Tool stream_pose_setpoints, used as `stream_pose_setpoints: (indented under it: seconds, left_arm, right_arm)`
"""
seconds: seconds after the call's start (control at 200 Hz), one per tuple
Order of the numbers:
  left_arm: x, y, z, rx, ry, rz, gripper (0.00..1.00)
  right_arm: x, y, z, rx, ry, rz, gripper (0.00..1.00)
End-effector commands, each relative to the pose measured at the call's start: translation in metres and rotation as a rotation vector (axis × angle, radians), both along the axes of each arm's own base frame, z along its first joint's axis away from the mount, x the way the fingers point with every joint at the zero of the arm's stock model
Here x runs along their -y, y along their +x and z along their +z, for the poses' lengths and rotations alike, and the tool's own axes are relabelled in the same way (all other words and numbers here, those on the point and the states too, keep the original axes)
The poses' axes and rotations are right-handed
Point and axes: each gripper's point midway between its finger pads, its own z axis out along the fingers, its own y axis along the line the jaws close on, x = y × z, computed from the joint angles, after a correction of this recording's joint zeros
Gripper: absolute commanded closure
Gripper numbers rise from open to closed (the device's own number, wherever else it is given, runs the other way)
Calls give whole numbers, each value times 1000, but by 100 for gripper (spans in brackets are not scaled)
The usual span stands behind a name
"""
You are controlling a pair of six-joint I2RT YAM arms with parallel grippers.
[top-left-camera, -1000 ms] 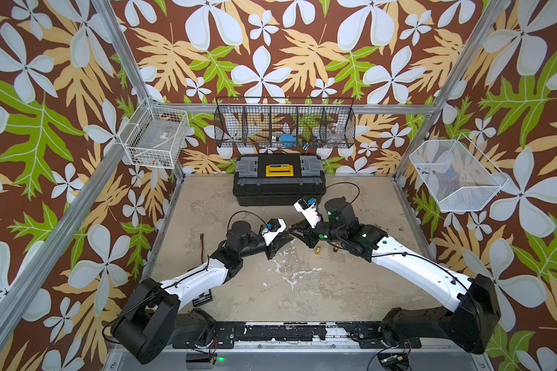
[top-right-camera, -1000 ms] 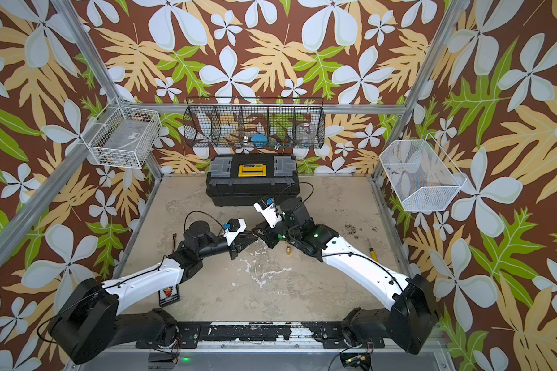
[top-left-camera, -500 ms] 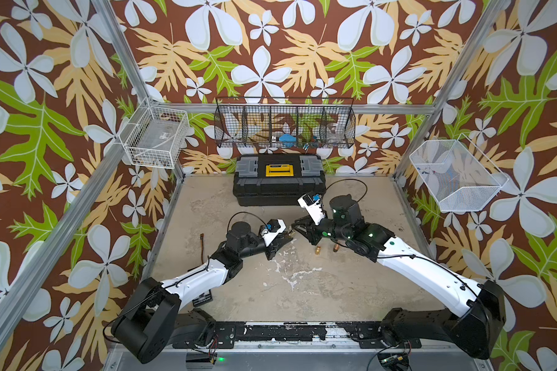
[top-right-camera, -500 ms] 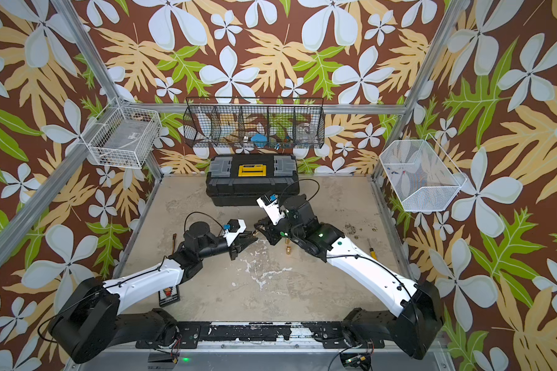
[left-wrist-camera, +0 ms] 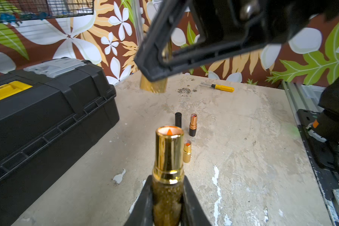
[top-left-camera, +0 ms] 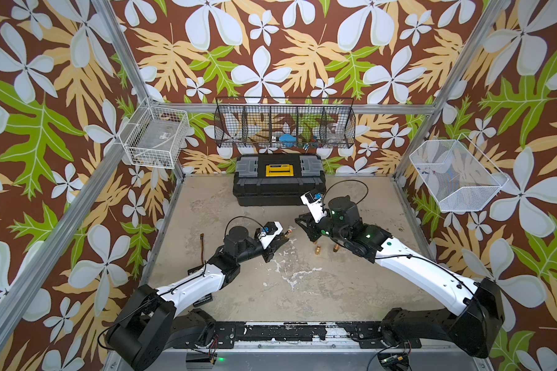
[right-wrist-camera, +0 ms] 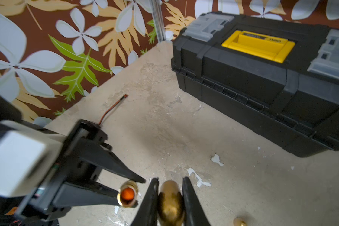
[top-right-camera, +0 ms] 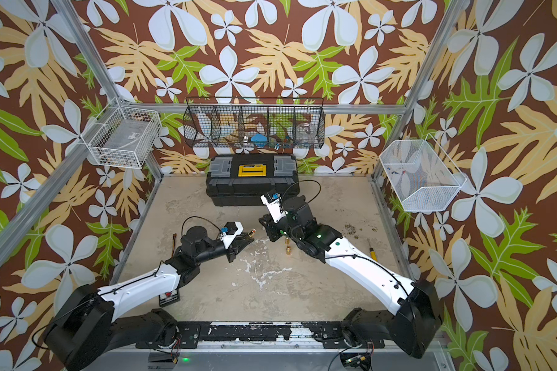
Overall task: Open the lipstick cap
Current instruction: Open the cover of the lipstick, then place the cover at the center of the board.
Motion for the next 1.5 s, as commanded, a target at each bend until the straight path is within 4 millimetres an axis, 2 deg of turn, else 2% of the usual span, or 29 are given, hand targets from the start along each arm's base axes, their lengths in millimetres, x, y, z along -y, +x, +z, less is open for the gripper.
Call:
stream_pose_setpoints:
  seconds: [0.0,0.205,0.31,0.581,0.991,1.496]
  left_arm:
    - [-15,12,18,74,-42,123,87]
    - [-42,16,34,149,-82,275,87]
    - [-55,16,40,184,-102,340,87]
    - [-60,12,47,210,-130,354,87]
    - [-58,11,45,206,-127,340,87]
    - [-53,11,38,187,-119,314,87]
  right_arm:
    - [6,17,-24,-21,-37,-80,79]
    - [2,29,-95,-135,-147,-105,80]
    - [0,32,-124,-179,-185,-108,80]
    - [3,37,-181,-254,-265,-143,79]
    - [5,46,-209,-265,-348,-160,78]
    - [0,41,-223,-280,-387,-133,75]
